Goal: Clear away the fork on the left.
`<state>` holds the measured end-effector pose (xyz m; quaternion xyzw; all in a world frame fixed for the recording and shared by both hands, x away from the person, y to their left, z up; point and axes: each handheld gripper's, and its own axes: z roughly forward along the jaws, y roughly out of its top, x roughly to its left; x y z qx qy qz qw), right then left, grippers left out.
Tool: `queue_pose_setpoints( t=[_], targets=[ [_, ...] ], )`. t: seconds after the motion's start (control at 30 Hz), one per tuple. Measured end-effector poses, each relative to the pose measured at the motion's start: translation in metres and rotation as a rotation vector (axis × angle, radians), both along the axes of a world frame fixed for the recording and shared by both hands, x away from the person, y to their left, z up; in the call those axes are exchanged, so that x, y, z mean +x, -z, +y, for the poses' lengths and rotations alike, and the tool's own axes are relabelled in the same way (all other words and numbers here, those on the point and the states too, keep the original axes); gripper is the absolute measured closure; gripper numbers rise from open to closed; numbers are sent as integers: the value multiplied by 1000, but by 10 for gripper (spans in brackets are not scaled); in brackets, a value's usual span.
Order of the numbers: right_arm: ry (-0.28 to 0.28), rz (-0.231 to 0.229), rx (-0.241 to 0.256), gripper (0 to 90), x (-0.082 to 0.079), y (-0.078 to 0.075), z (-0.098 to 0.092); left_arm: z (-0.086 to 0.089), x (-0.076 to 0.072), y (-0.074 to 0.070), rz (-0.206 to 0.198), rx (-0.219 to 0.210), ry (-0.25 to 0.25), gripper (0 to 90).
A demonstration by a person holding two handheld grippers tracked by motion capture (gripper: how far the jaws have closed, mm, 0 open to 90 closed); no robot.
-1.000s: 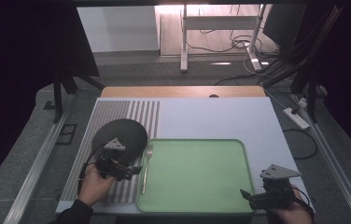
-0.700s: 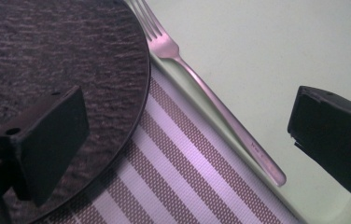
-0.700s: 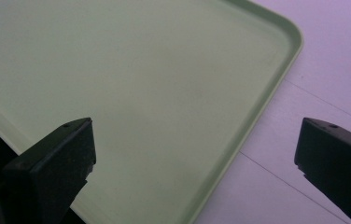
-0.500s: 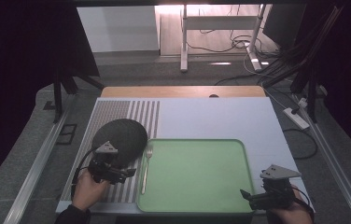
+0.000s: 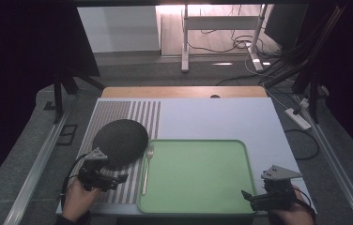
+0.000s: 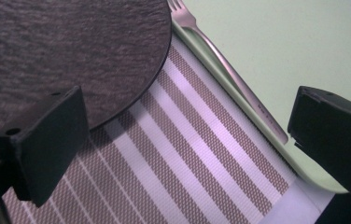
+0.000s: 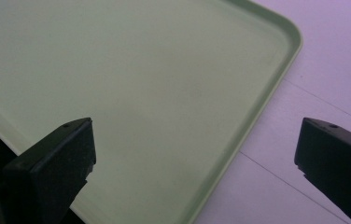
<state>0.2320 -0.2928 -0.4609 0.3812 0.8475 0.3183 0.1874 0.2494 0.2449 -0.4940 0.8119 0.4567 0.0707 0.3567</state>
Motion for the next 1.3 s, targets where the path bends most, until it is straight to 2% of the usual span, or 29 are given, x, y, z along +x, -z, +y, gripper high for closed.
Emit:
queue_pose_setpoints(
  t=[0.27,0.43,0.7,0.93,1.3],
  targets=[
    [7,3,0,0,0,0,0,10,-12,1,-1,-7,-30,0],
    [9,0,6,0,0,0,-1,16,-20,-2,-27,-27,-51,0],
    [21,-3,21,0,0,-1,-2,22,-30,-5,-43,8,-87,0],
    [31,-5,30,0,0,-1,-4,29,-39,-7,-56,1,-116,0],
    [60,2,30,0,0,-2,-6,32,-47,-8,-76,37,-135,0]
  ],
)
